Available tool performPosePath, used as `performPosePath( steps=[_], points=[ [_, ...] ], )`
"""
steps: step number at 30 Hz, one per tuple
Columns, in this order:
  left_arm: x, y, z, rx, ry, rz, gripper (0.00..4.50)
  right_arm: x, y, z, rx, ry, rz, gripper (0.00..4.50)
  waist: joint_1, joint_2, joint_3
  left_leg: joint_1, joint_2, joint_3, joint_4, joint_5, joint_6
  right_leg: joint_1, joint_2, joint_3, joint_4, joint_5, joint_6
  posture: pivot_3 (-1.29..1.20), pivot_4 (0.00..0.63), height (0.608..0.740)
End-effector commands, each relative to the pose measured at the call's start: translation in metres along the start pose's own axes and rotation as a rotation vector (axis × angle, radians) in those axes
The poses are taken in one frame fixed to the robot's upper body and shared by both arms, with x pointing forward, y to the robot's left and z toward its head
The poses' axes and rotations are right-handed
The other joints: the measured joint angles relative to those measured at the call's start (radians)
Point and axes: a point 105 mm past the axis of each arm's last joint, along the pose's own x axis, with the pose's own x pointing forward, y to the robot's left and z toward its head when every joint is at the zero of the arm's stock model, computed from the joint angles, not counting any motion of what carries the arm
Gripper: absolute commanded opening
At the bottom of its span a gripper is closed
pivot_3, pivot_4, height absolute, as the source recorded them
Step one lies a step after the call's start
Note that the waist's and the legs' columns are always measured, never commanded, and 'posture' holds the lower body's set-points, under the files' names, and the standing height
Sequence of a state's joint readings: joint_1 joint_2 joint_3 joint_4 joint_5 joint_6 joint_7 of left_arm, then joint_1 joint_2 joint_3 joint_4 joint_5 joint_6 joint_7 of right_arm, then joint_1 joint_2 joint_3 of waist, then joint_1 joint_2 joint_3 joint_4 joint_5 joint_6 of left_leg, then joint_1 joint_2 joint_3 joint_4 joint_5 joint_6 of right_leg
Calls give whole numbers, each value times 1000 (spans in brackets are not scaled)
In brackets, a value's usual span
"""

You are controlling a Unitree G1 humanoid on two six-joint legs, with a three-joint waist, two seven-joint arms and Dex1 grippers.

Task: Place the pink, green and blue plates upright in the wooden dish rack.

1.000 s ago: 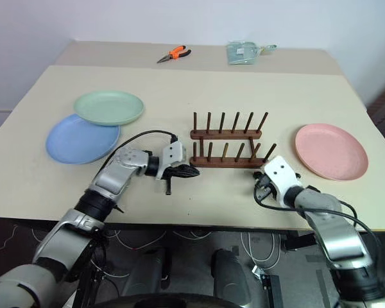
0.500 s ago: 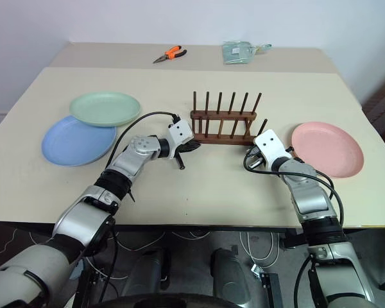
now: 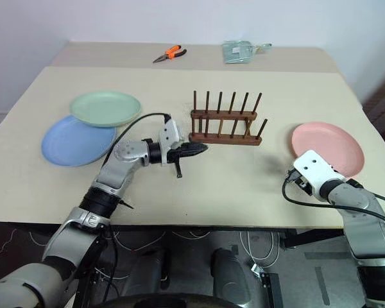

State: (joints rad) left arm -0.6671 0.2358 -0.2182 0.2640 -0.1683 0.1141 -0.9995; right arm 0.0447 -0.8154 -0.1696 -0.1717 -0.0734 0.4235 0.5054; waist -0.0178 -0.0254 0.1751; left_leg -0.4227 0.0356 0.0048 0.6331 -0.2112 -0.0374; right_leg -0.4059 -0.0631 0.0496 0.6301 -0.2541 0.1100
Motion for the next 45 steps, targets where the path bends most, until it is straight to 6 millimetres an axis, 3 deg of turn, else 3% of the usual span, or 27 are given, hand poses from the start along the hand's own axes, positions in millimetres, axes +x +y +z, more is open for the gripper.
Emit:
performPosePath(
  steps=[1, 3, 8, 9, 12, 16, 17, 18, 21, 24, 26, 30, 39, 45],
  points=[
    [-3, -6, 21, 20, -56, -48, 0, 6, -19, -8, -35, 29, -96, 2739, -1, 0, 0, 1, 0, 0, 0, 0, 0, 1, 0, 0, 0, 0, 0, 0, 150, 726],
    [-2, -9, 21, 36, -47, -68, 0, 13, -21, -15, -50, 47, -110, 2739, 0, 0, 0, 1, 0, 0, 0, 0, 0, 1, 0, 0, 0, 0, 0, 0, 150, 726],
    [-4, -12, 18, 68, -23, -76, 0, 24, -28, -20, -66, 58, -137, 329, 7, 0, 0, 0, 0, 0, 0, 0, 0, 1, 0, 0, 0, 0, 0, 0, 150, 726],
    [-4, -11, 18, 69, -21, -72, 0, 24, -28, -20, -70, 55, -135, 79, 7, 0, 0, 0, 0, 0, 0, 0, 0, 1, 0, 0, -1, 0, 0, 0, 150, 726],
    [-7, -9, 17, 99, -11, -50, 0, 23, -31, -15, -119, 41, -138, 79, 6, 0, 0, 0, 0, 0, 0, 0, 0, 1, 0, 0, -1, 0, 1, 0, 150, 726],
    [-20, 5, 15, 164, 20, 33, 0, 4, -56, 47, -197, -189, -219, 79, -1, 3, 1, 0, 0, 0, 0, 0, 0, 0, 0, 1, 0, 0, 1, 0, 150, 726],
    [-25, 12, 16, 160, 19, 61, 0, -5, -58, 75, -149, -301, -214, 79, -2, 3, 1, 0, 0, 0, 0, 0, 0, -1, 0, 1, 0, 0, 1, 0, 150, 726],
    [-33, 19, 15, 154, 22, 94, 0, -19, -58, 115, -6, -488, -180, 79, -6, 4, 1, 0, 0, 0, 0, 0, 0, -1, 1, 1, 0, 0, 1, 0, 150, 726],
    [-45, 27, 10, 142, 39, 128, 0, -64, -50, 188, 326, -878, 48, 79, -23, 4, 1, 1, 0, -4, -1, 0, 0, -1, 3, 2, 1, 3, 3, 0, 150, 726],
    [-48, 27, 5, 135, 50, 127, 0, -95, -44, 216, 543, -1068, 295, 79, -4, 1, 1, 1, 1, -9, -2, 0, 0, 1, 4, -2, 1, 3, 4, 0, 150, 726],
    [-48, 26, 4, 128, 49, 123, 0, -96, -42, 222, 618, -1088, 374, 79, 12, 0, 1, -1, 1, -10, -2, 0, 0, 2, 3, -3, 0, 3, 4, 0, 150, 726],
    [-48, 25, 2, 127, 53, 130, 0, -78, -43, 224, 720, -1044, 403, 79, 16, 0, 1, -3, -3, -8, 1, 0, 0, 2, -1, -2, -1, 1, 0, 0, 150, 726],
    [-49, 21, 3, 109, 43, 142, 0, -46, -58, 204, 1000, -1011, 441, 79, 2, 1, 1, -3, -2, -8, -1, 0, 0, 0, 1, -2, 0, 2, 3, 0, 150, 726],
    [-50, 21, 3, 106, 46, 137, 0, -32, -55, 194, 1026, -962, 463, 79, 3, 1, 1, -3, -2, -8, -1, 0, 0, -1, 1, -1, 0, 2, 3, 0, 150, 726]
  ],
)
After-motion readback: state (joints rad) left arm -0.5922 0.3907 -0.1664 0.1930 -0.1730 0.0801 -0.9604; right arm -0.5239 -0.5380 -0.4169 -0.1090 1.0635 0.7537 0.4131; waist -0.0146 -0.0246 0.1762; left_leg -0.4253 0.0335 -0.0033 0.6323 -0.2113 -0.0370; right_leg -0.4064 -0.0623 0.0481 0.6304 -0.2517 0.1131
